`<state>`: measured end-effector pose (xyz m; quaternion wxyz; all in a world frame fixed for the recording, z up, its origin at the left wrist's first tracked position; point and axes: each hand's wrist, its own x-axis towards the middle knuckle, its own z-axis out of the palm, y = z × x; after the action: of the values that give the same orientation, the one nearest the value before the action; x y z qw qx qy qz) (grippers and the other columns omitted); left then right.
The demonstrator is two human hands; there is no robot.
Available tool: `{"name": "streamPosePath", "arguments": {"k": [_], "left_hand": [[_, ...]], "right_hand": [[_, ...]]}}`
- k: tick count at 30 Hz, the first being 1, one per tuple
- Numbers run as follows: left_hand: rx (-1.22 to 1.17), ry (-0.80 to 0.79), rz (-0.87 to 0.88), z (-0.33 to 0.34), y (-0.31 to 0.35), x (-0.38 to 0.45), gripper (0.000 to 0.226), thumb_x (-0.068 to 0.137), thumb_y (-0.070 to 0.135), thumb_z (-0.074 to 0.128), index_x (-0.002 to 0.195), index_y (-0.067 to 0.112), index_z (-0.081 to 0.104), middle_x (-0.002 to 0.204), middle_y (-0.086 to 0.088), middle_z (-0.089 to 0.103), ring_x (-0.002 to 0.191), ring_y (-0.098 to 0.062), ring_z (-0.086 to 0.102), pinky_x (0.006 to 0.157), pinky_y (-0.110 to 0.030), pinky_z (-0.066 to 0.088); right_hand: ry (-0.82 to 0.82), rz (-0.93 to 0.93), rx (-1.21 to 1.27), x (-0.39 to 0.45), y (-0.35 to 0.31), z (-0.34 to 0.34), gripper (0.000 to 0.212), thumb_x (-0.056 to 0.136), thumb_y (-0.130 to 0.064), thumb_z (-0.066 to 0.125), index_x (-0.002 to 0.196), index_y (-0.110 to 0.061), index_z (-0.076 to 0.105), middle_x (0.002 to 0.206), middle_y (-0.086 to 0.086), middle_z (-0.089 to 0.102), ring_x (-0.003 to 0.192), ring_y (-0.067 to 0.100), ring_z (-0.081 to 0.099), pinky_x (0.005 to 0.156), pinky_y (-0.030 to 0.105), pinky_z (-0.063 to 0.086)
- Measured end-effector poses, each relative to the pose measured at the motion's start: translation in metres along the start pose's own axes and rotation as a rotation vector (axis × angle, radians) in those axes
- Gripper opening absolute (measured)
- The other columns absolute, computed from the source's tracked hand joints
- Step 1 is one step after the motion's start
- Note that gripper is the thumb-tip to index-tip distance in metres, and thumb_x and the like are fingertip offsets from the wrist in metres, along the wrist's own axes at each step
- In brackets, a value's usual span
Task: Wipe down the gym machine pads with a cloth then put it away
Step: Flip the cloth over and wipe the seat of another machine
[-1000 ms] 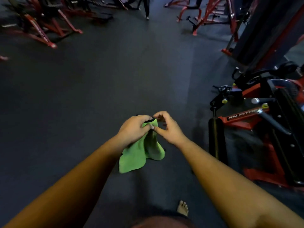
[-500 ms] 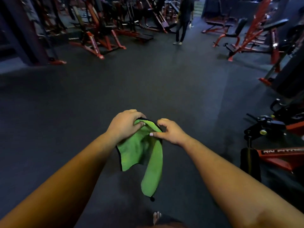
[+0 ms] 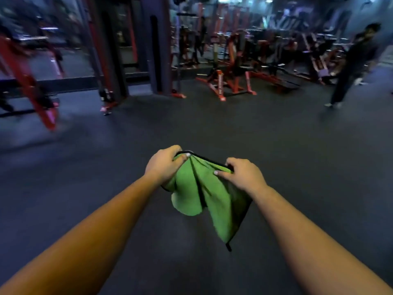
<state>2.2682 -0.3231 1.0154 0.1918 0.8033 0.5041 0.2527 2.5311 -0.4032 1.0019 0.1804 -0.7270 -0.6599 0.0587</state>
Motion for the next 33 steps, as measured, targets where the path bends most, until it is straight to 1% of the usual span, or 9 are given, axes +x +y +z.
{"name": "streamPosePath", "arguments": {"k": [5, 7, 11, 14, 16, 22, 26, 29, 33], "left_hand": [[0.020, 0.216, -0.307, -0.035, -0.031, 0.024, 0.052, 0.082, 0.071, 0.064, 0.074, 0.020, 0.058, 0.076, 0.003, 0.064, 0.075, -0.022, 0.060, 0.063, -0.036, 0.050], [0.009, 0.233, -0.435, -0.048, -0.049, 0.029, 0.060, 0.083, 0.072, 0.064, 0.067, 0.015, 0.054, 0.067, -0.001, 0.060, 0.069, -0.024, 0.059, 0.055, -0.033, 0.043], [-0.349, 0.287, -0.583, -0.056, -0.102, 0.045, 0.053, 0.089, 0.053, 0.070, 0.061, 0.012, 0.053, 0.059, -0.004, 0.055, 0.061, -0.024, 0.054, 0.056, -0.030, 0.036], [-0.669, 0.333, -0.594, -0.064, -0.135, 0.055, 0.034, 0.095, 0.036, 0.068, 0.077, 0.008, 0.065, 0.070, -0.013, 0.059, 0.067, -0.023, 0.055, 0.061, -0.036, 0.042], [-0.760, 0.339, -0.566, -0.075, -0.156, 0.064, 0.024, 0.097, 0.023, 0.066, 0.087, 0.002, 0.071, 0.080, -0.015, 0.070, 0.074, -0.026, 0.062, 0.068, -0.039, 0.050], [-0.521, 0.371, -0.412, -0.124, -0.214, 0.088, 0.008, 0.089, 0.019, 0.074, 0.095, 0.015, 0.078, 0.089, -0.002, 0.079, 0.079, -0.012, 0.071, 0.076, -0.042, 0.060], [-0.373, 0.340, -0.383, -0.158, -0.247, 0.111, 0.024, 0.083, 0.034, 0.077, 0.105, 0.024, 0.078, 0.090, 0.009, 0.078, 0.086, -0.007, 0.074, 0.081, -0.040, 0.062], [-0.207, 0.341, -0.352, -0.175, -0.265, 0.131, 0.025, 0.083, 0.035, 0.080, 0.106, 0.026, 0.075, 0.091, 0.010, 0.072, 0.084, -0.006, 0.068, 0.073, -0.026, 0.055], [-0.015, 0.314, -0.330, -0.185, -0.303, 0.171, 0.053, 0.078, 0.038, 0.083, 0.125, 0.025, 0.061, 0.114, 0.003, 0.055, 0.098, -0.014, 0.058, 0.083, -0.029, 0.051]], "right_hand": [[-0.050, 0.007, 0.087, 0.082, -0.017, 0.012, 0.051, 0.083, -0.072, 0.066, 0.084, -0.022, 0.059, 0.075, -0.006, 0.059, 0.074, 0.023, 0.059, 0.058, 0.034, 0.043], [-0.049, 0.011, 0.251, 0.113, -0.040, 0.024, 0.053, 0.083, -0.066, 0.071, 0.075, -0.017, 0.051, 0.067, -0.005, 0.055, 0.066, 0.021, 0.055, 0.056, 0.035, 0.036], [-0.130, 0.060, 0.696, 0.160, -0.114, 0.062, 0.046, 0.080, -0.048, 0.081, 0.068, -0.021, 0.047, 0.063, 0.000, 0.051, 0.059, 0.018, 0.050, 0.056, 0.033, 0.036], [-0.170, 0.073, 0.932, 0.192, -0.174, 0.093, 0.036, 0.073, -0.045, 0.083, 0.070, -0.022, 0.055, 0.068, 0.001, 0.056, 0.064, 0.018, 0.053, 0.062, 0.035, 0.044], [-0.162, 0.055, 0.995, 0.213, -0.211, 0.111, 0.029, 0.074, -0.040, 0.081, 0.072, -0.020, 0.060, 0.073, 0.003, 0.062, 0.069, 0.018, 0.057, 0.066, 0.040, 0.050], [-0.084, 0.075, 1.051, 0.265, -0.310, 0.142, 0.019, 0.086, -0.022, 0.078, 0.078, -0.019, 0.062, 0.079, 0.002, 0.068, 0.073, 0.015, 0.061, 0.076, 0.045, 0.056], [-0.131, 0.066, 1.054, 0.305, -0.365, 0.162, 0.015, 0.087, -0.022, 0.077, 0.087, -0.018, 0.062, 0.091, 0.004, 0.071, 0.080, 0.017, 0.064, 0.078, 0.042, 0.056], [-0.158, 0.083, 1.122, 0.335, -0.396, 0.176, 0.015, 0.089, -0.020, 0.075, 0.095, -0.022, 0.061, 0.101, 0.007, 0.070, 0.090, 0.023, 0.070, 0.075, 0.044, 0.060], [-0.221, 0.097, 1.209, 0.388, -0.428, 0.192, 0.038, 0.091, -0.017, 0.071, 0.124, -0.029, 0.058, 0.102, 0.008, 0.070, 0.093, 0.024, 0.071, 0.076, 0.043, 0.062]]}}
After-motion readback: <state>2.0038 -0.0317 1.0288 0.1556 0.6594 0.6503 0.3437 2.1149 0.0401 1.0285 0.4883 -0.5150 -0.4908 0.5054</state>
